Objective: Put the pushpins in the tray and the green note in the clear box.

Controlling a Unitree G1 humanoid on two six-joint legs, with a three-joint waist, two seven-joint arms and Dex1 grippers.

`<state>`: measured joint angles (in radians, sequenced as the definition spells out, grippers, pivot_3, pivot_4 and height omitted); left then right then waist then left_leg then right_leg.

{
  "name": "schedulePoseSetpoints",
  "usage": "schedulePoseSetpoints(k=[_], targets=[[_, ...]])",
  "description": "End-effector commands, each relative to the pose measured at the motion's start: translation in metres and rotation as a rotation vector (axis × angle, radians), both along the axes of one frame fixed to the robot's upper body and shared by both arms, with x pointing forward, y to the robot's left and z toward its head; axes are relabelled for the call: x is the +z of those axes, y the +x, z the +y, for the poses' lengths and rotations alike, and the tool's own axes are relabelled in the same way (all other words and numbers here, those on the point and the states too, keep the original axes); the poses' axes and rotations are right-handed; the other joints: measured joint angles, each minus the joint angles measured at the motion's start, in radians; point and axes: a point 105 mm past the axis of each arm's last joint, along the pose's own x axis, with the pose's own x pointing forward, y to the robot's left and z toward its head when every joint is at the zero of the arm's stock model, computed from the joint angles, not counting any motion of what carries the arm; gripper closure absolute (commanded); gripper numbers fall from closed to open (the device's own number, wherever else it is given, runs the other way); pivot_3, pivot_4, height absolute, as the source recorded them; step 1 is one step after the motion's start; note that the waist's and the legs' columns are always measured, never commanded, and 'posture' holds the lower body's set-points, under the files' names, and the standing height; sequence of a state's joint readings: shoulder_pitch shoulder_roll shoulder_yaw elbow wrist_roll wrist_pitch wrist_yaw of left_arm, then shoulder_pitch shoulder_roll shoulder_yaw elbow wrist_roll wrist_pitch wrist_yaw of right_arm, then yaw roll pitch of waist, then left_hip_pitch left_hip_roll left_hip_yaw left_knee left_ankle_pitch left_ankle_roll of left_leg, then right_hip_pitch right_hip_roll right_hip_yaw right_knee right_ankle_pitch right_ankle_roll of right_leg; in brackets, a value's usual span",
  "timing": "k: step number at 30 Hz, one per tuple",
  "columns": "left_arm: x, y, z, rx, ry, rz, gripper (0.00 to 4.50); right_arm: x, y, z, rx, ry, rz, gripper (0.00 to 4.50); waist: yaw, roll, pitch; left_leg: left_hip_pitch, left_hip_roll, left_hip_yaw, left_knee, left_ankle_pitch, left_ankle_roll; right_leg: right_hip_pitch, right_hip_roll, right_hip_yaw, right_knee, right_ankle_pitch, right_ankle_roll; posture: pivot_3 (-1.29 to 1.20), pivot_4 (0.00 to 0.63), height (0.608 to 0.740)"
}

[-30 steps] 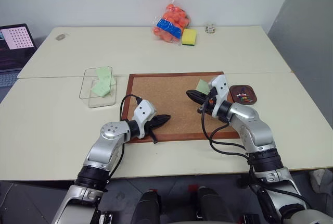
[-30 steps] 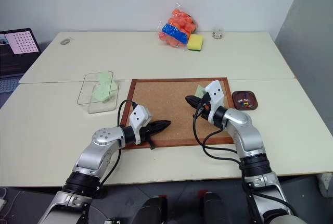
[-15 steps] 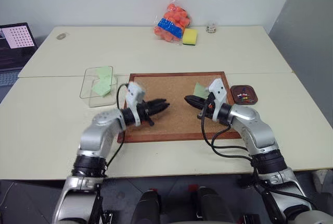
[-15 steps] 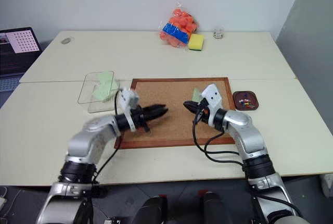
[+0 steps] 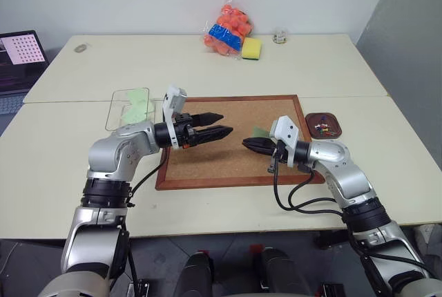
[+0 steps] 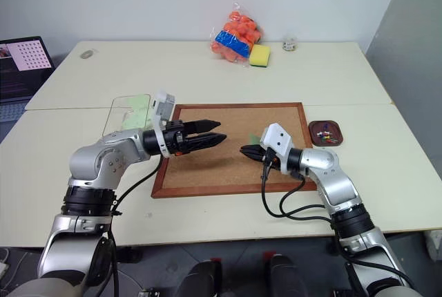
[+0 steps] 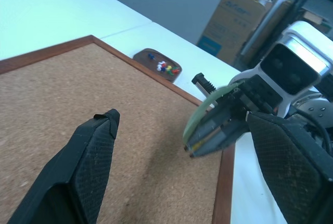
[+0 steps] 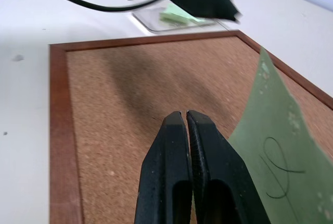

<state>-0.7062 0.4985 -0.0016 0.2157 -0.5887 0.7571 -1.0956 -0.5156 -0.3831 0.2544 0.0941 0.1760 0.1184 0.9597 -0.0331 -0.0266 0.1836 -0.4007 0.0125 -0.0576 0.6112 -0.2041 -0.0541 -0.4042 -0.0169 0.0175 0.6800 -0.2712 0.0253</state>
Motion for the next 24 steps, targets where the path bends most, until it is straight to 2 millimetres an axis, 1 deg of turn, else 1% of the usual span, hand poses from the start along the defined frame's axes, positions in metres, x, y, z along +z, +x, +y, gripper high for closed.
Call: schedulePoseSetpoints(k=[1, 6, 9, 14, 24], targets=[[0.01, -0.006, -0.014, -0.096, 0.004, -0.041, 0.41, 0.016, -0.005, 0.008, 0.043, 0.034, -0.063, 4.5, 0.0, 0.0, 0.0, 0.0, 0.0, 0.0, 0.0, 0.0, 0.0, 0.0, 0.0, 0.0, 0.0, 0.0, 0.0, 0.0, 0.15, 0.74], [0.007, -0.011, -0.021, -0.156, 0.02, -0.038, 0.41, 0.021, -0.007, 0.012, 0.052, 0.051, -0.067, 4.5, 0.0, 0.0, 0.0, 0.0, 0.0, 0.0, 0.0, 0.0, 0.0, 0.0, 0.0, 0.0, 0.0, 0.0, 0.0, 0.0, 0.15, 0.74], [0.0, -0.015, -0.022, -0.191, 0.063, -0.043, 0.41, 0.021, -0.007, 0.012, 0.051, 0.054, -0.059, 4.5, 0.0, 0.0, 0.0, 0.0, 0.0, 0.0, 0.0, 0.0, 0.0, 0.0, 0.0, 0.0, 0.0, 0.0, 0.0, 0.0, 0.15, 0.74], [-0.003, -0.012, -0.02, -0.188, 0.073, -0.047, 0.41, 0.022, -0.009, 0.012, 0.053, 0.063, -0.051, 4.5, 0.0, 0.0, 0.0, 0.0, 0.0, 0.0, 0.0, 0.0, 0.0, 0.0, 0.0, 0.0, 0.0, 0.0, 0.0, 0.0, 0.15, 0.74], [-0.003, -0.009, -0.034, -0.204, 0.047, -0.068, 0.41, 0.026, -0.019, 0.025, 0.095, 0.089, -0.04, 4.5, 0.001, 0.0, 0.0, 0.0, 0.0, 0.0, 0.0, 0.0, 0.0, 0.0, 0.0, 0.0, 0.0, 0.0, 0.0, 0.0, 0.15, 0.74]])
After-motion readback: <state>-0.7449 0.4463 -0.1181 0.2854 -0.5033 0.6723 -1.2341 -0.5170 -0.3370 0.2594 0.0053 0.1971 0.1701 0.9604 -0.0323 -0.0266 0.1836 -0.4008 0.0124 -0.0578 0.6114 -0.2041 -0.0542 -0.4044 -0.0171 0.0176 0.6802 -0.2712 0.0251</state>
